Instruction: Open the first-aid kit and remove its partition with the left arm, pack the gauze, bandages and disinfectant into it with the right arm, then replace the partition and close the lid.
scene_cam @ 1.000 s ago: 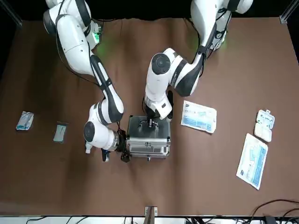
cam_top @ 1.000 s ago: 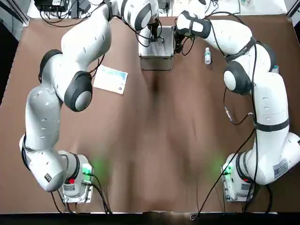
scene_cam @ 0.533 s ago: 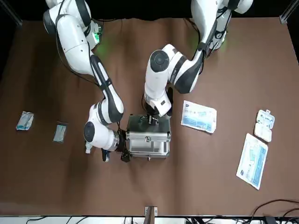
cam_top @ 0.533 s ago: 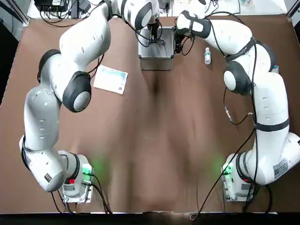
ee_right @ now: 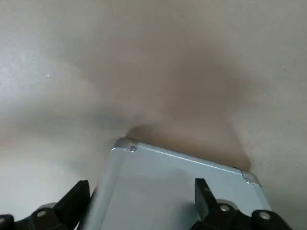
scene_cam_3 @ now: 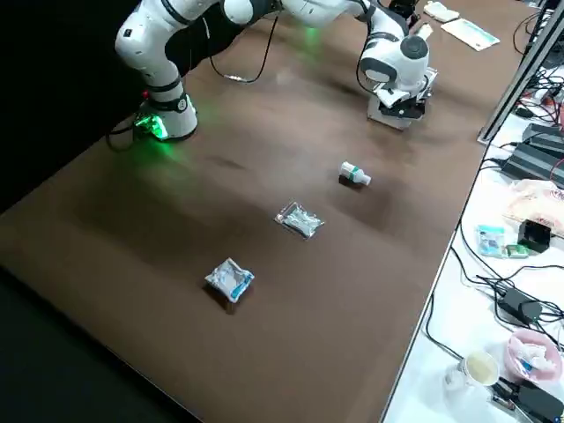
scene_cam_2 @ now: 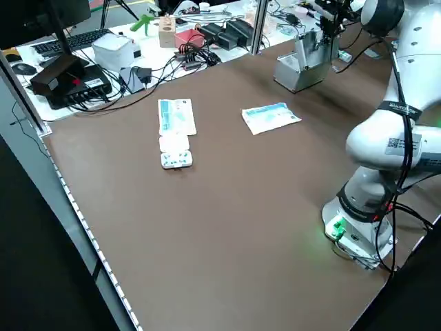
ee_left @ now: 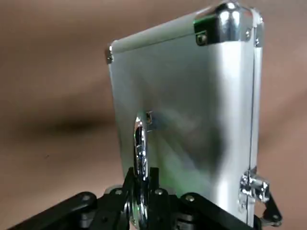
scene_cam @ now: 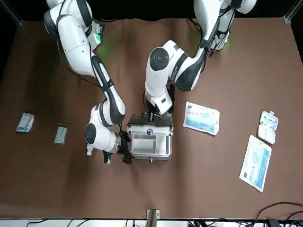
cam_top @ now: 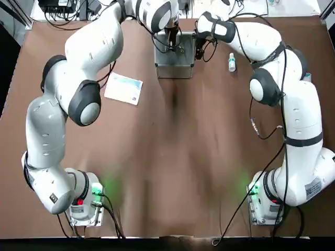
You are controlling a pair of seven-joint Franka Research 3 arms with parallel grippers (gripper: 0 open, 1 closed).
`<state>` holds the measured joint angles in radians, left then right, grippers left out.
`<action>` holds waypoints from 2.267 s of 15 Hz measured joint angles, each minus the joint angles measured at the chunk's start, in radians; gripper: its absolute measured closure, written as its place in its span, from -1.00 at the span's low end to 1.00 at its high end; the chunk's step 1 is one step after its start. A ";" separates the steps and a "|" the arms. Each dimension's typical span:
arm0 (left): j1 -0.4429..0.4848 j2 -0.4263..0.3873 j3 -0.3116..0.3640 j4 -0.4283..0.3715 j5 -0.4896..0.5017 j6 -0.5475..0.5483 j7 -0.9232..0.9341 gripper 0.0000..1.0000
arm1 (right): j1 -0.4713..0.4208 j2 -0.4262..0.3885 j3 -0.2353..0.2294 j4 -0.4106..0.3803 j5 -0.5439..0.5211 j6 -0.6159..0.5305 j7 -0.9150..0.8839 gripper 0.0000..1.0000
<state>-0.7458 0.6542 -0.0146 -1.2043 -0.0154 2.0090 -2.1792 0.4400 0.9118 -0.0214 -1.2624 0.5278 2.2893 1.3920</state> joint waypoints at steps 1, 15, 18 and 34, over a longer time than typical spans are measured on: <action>0.000 -0.002 -0.005 0.000 0.000 -0.013 0.000 0.74 | 0.000 0.000 0.000 0.000 0.000 0.000 0.000 -0.92; -0.003 -0.027 -0.046 0.000 0.001 -0.172 0.062 0.37 | -0.002 0.003 0.003 0.002 0.001 -0.001 0.000 -0.92; -0.003 -0.034 -0.049 0.000 0.001 -0.214 0.062 -0.01 | -0.003 0.003 0.004 0.002 0.001 -0.001 0.000 -0.92; 0.045 -0.261 -0.083 -0.030 0.001 -0.495 0.309 -0.59 | -0.005 0.005 0.005 0.009 0.001 -0.012 0.000 -0.92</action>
<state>-0.7012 0.3934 -0.0978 -1.2340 -0.0145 1.5137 -1.8704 0.4349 0.9166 -0.0160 -1.2535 0.5287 2.2773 1.3920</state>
